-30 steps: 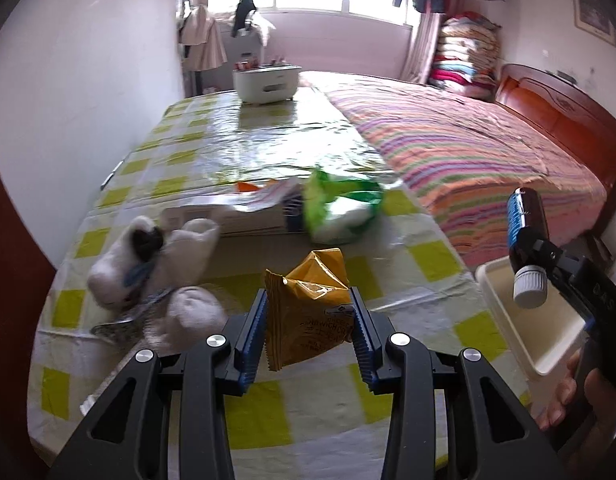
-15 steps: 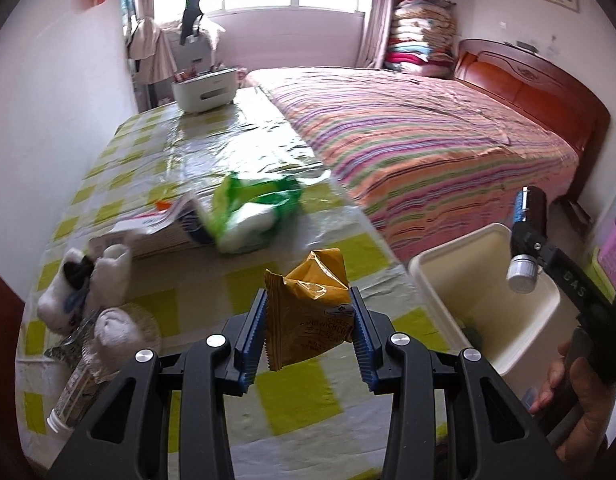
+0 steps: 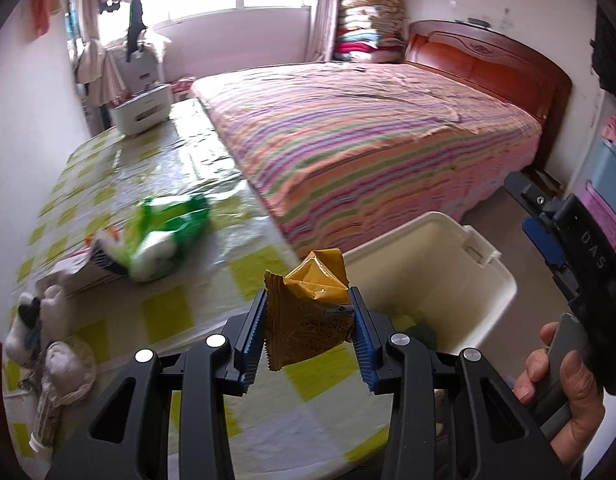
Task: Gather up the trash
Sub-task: 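Drop the bottle and snack bag into the cream bin with both tools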
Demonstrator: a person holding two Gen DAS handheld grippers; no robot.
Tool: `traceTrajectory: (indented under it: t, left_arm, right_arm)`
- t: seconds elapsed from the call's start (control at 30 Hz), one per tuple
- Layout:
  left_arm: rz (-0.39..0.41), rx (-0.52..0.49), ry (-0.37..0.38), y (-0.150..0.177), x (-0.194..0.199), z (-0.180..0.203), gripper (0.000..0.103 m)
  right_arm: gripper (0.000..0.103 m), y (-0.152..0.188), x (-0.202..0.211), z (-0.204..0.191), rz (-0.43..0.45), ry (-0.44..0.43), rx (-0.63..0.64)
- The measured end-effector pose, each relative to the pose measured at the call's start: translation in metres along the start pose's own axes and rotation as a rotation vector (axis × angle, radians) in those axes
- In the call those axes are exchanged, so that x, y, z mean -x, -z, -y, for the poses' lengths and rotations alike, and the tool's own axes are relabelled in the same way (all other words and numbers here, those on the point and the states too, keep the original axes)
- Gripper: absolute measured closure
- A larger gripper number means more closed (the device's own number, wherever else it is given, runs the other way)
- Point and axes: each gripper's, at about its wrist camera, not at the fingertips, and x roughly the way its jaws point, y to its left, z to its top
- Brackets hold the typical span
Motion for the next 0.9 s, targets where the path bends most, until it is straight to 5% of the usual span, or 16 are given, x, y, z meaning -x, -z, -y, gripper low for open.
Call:
traceTrajectory:
  t: [0.5, 0.6, 0.7, 0.9]
  left_arm:
    - [-0.053, -0.119, 0.081, -0.011, -0.031, 0.067, 0.061]
    - [-0.053, -0.13, 0.078, -0.011, -0.035, 0.072, 0.055]
    - [-0.074, -0.127, 0.069, -0.01, -0.038, 0.073, 0.034]
    - [-0.069, -0.119, 0.038, -0.007, -0.033, 0.064, 0.033]
  right_arm:
    - [0.024, -0.006, 0.001, 0.03, 0.032, -0.003, -0.111]
    - [0.024, -0.007, 0.002, 0.03, 0.031, -0.004, -0.119]
    - [0.024, -0.007, 0.001, 0.03, 0.029, -0.007, -0.121]
    - [0.023, -0.005, -0.003, 0.029, 0.013, -0.013, -0.123]
